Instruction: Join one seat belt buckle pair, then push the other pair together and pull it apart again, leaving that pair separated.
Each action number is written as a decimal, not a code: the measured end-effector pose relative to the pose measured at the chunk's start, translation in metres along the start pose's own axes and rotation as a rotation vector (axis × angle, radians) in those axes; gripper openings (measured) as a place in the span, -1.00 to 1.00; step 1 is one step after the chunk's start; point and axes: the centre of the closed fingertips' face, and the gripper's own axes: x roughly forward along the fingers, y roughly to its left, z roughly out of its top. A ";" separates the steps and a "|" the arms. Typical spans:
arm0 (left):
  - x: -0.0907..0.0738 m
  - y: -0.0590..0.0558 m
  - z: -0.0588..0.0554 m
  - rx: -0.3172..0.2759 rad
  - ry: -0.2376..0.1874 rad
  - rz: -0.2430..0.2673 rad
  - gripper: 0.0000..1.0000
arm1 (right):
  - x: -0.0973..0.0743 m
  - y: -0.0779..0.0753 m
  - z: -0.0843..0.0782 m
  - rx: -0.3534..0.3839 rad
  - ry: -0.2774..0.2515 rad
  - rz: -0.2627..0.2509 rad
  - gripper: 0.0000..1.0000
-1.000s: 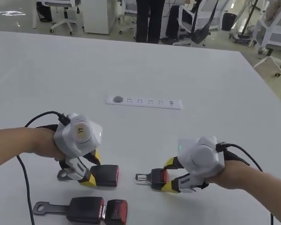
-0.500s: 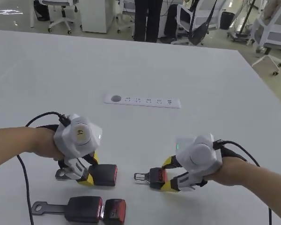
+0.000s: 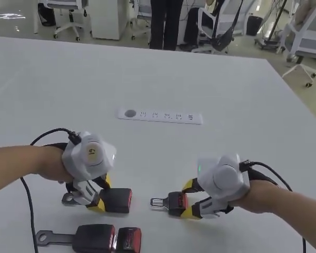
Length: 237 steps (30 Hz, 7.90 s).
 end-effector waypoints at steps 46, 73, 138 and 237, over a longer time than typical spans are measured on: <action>0.006 0.000 -0.005 -0.011 0.052 -0.012 -0.37 | 0.025 0.009 0.047 0.016 -0.065 -0.002 -0.40; 0.006 0.000 -0.005 -0.004 0.033 -0.009 -0.37 | 0.036 0.011 0.058 0.052 -0.117 -0.024 -0.41; 0.007 -0.002 -0.004 0.013 0.021 -0.018 -0.38 | 0.045 0.010 0.062 0.052 -0.101 -0.009 -0.44; 0.007 -0.003 -0.005 0.033 0.096 -0.016 -0.35 | 0.022 0.005 0.027 0.006 0.011 -0.030 -0.41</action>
